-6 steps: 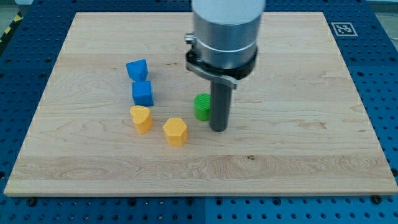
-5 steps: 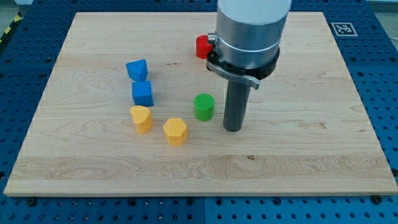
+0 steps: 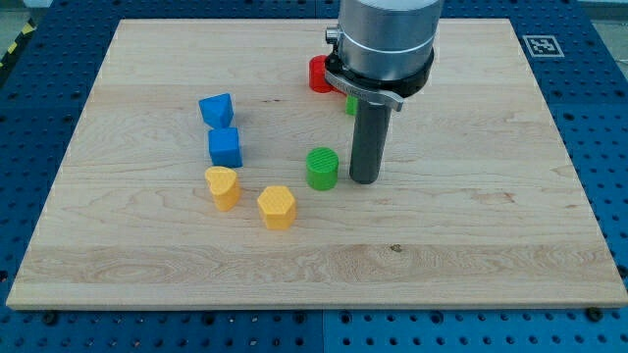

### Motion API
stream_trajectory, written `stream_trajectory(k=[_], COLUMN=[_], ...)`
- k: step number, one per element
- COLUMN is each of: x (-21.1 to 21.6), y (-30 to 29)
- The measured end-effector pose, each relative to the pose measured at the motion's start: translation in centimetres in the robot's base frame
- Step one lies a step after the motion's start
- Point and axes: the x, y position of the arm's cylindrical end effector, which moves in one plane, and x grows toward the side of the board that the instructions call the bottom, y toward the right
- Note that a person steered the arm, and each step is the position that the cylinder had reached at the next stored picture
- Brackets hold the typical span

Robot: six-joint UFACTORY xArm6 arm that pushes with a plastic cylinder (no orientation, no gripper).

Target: Push the green circle left a bit

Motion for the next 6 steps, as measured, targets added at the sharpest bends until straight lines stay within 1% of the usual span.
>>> stream_trajectory(k=[6], x=[0.0], y=[-1.7])
